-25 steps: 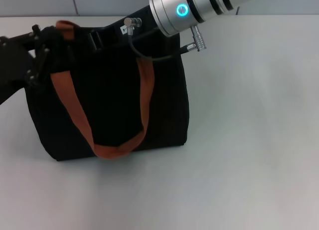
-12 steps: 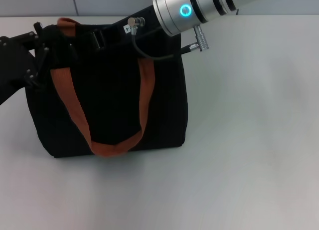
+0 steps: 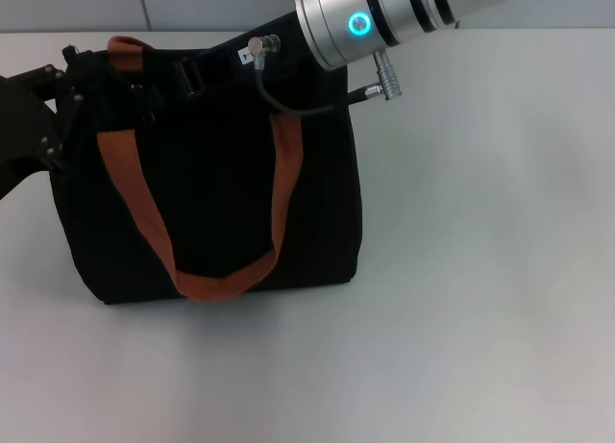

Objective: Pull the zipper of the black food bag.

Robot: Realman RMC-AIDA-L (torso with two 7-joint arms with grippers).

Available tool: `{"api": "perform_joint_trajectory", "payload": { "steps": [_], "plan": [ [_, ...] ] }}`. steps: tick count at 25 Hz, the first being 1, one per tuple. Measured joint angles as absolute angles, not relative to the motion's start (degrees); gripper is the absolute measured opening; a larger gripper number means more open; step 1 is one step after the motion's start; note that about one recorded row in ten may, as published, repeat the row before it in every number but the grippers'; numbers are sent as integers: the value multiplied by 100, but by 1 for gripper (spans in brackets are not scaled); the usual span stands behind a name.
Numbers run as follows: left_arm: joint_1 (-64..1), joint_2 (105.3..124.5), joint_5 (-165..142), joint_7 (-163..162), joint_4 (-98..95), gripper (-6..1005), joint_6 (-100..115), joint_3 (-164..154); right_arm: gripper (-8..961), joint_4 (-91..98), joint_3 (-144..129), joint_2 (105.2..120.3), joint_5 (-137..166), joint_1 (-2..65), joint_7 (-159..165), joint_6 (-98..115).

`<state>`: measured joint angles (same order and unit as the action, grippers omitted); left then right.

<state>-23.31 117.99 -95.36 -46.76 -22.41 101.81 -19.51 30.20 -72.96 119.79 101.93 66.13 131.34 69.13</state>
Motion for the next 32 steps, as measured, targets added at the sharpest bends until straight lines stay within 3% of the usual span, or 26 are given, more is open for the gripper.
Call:
{"api": "perform_joint_trajectory", "payload": {
  "steps": [6,10,17,28,32],
  "plan": [
    [-2304,11802,-9537,-4676,-2241,72,10250,-1952,-2,3083,-7552,11979,10184,6604,13132,6701],
    [-2292,11797,-9537,-4676,-2249,77,10258,-1912,-2,3429,-7720,11975,10432,6416,13505,6470],
    [-2278,11739,-9521,-4747,-2250,86,10239,-1739,-2,5665,-8025,11954,11740,5141,15035,6460],
    [-2276,11727,-9514,-4751,-2270,100,10209,-1677,-1,6780,-7676,11953,11988,4130,15359,6924],
    [-2276,11725,-9507,-4754,-2267,106,10208,-1676,1,6835,-7402,11940,10515,3535,14152,6971]
  ]
}}
